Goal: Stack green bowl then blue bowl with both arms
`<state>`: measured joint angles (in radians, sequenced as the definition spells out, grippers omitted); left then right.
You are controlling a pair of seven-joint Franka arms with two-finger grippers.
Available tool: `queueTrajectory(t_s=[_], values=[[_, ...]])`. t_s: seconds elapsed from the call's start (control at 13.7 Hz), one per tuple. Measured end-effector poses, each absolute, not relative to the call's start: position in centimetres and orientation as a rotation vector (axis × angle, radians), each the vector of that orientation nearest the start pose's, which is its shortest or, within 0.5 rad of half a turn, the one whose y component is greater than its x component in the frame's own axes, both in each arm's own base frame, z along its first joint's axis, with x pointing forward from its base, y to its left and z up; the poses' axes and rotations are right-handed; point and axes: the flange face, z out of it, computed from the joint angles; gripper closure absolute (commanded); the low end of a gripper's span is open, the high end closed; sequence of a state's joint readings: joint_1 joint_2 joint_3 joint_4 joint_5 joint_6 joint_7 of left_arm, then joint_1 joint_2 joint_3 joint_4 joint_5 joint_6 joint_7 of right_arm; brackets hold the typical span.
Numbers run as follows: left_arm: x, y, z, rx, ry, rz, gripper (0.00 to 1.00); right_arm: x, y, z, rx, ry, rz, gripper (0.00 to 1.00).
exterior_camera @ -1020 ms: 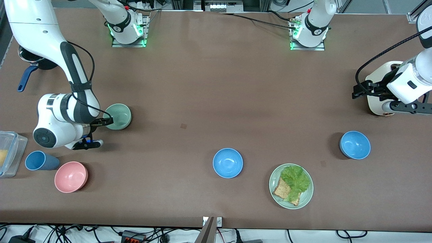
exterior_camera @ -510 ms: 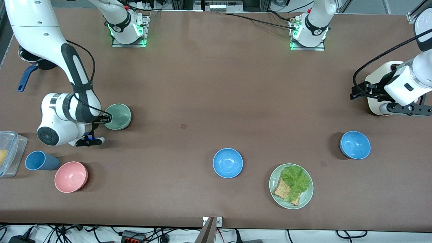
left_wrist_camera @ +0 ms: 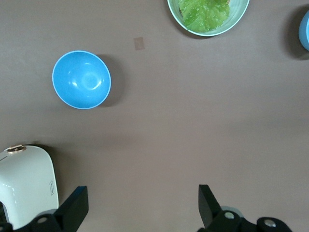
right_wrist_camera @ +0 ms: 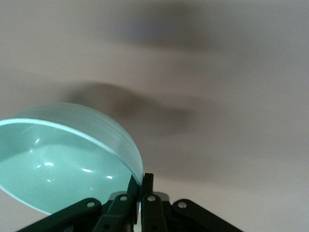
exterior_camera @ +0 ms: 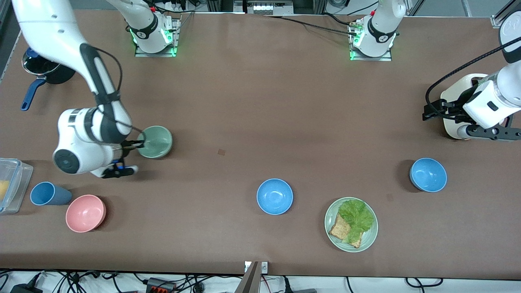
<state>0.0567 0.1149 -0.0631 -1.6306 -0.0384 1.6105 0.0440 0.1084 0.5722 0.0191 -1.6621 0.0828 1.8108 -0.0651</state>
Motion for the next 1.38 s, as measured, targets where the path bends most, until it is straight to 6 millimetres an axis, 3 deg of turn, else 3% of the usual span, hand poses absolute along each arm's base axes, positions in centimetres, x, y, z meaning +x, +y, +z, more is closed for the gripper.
queueTrajectory(t_s=[0.22,0.36,0.58,0.73,0.95,1.02,1.09,1.38], values=[[59.4,0.5,50.5,-3.182,0.072,0.277,0.00,60.5,21.3,28.6,-2.964,-0.258,0.590,1.00],[61.5,2.9,47.4,-3.192,0.083,0.230,0.00,58.2,28.6,29.0,-2.988,-0.240,0.576,1.00],[64.1,11.5,40.2,-3.210,0.129,0.158,0.00,55.3,38.2,27.2,-3.023,-0.124,0.538,1.00],[64.8,15.5,35.1,-3.219,0.156,0.162,0.00,53.7,43.4,25.0,-3.032,-0.060,0.482,1.00],[66.3,16.0,30.0,-3.218,0.165,0.127,0.00,51.9,47.5,21.7,-2.978,0.036,0.451,1.00],[66.6,16.0,28.8,-3.218,0.167,0.118,0.00,51.6,48.1,21.1,-2.956,0.062,0.462,0.64],[66.9,16.3,27.7,-3.214,0.186,0.096,0.01,51.5,48.4,20.8,-2.939,0.086,0.475,0.01],[67.5,17.8,24.6,-3.190,0.287,0.007,0.05,52.7,48.2,22.2,-2.918,0.171,0.460,0.00]])
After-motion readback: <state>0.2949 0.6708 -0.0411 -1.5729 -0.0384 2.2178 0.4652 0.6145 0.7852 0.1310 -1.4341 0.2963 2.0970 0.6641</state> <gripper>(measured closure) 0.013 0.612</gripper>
